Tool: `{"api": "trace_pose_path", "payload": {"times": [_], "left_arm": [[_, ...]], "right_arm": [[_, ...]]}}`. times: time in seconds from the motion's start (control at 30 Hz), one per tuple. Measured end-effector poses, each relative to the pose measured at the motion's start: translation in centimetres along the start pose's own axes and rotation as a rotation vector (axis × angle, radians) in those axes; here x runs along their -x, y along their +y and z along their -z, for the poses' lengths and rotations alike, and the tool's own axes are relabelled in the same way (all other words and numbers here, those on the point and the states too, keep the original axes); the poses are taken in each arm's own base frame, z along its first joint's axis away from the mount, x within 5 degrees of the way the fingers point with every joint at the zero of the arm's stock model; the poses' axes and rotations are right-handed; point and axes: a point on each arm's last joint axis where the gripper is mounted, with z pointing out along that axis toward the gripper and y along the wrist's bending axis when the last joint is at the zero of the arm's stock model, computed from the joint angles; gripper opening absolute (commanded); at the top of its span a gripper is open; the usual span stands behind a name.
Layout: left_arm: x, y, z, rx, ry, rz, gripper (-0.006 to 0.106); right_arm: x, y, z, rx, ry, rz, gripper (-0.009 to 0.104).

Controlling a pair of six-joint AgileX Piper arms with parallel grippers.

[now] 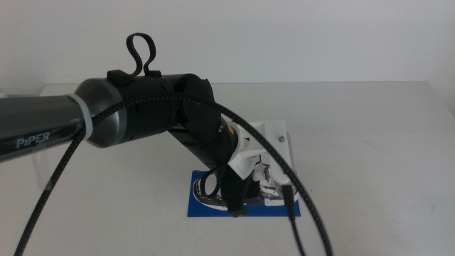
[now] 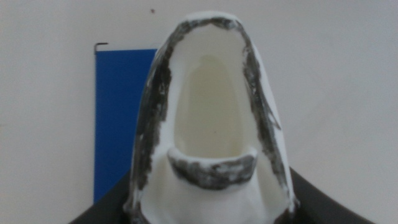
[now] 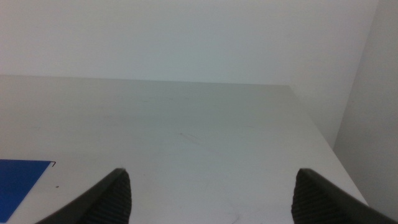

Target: Use one arm to grab the shoe from the table and place it on the mat.

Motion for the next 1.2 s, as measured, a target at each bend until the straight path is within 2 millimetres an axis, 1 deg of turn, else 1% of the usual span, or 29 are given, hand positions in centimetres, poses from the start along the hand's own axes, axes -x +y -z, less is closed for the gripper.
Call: {"api": "trace_pose_path", "payload": {"times": [0.13,0.27,0.37,0.5,0.6,0.73,0.87,1.03,1.2], "left_arm": [[0.2,0.4,0.0,0.044,-0.021,0.071,-0.001],[0.3,0.9,-0.3,0.069,-0.031,0.087,-0.001],[0.0,1.5,-1.0,0.015,-0.003,0.101,-0.001],[-0.8,3.0,-1.9,-0.067,0.049,0.117,-0.001],[-1.1,3.8,-2.4,-0.082,0.074,0.096,-0.001],[-1.1,3.9,-2.8,-0.088,0.079,0.054,-0.001],[-1.5,3.9,-3.8,-0.108,0.091,0.020,-0.001],[-2.2,3.8,-5.3,-0.138,0.110,0.015,-0.001],[-2.3,3.9,-5.8,-0.129,0.102,0.027,-0.001]], "right_arm": [[0.0,0.0,0.0,0.000,0.000,0.000,0.066],[0.0,0.0,0.0,0.000,0.000,0.000,0.066],[0.0,0.0,0.0,0.000,0.000,0.000,0.066],[0.0,0.0,0.0,0.000,0.000,0.000,0.066],[0.0,0.0,0.0,0.000,0.000,0.000,0.066],[0.0,0.0,0.0,0.000,0.000,0.000,0.066],[0.0,0.0,0.0,0.000,0.000,0.000,0.066],[0.0,0.0,0.0,0.000,0.000,0.000,0.066],[0.0,0.0,0.0,0.000,0.000,0.000,0.066]]}}
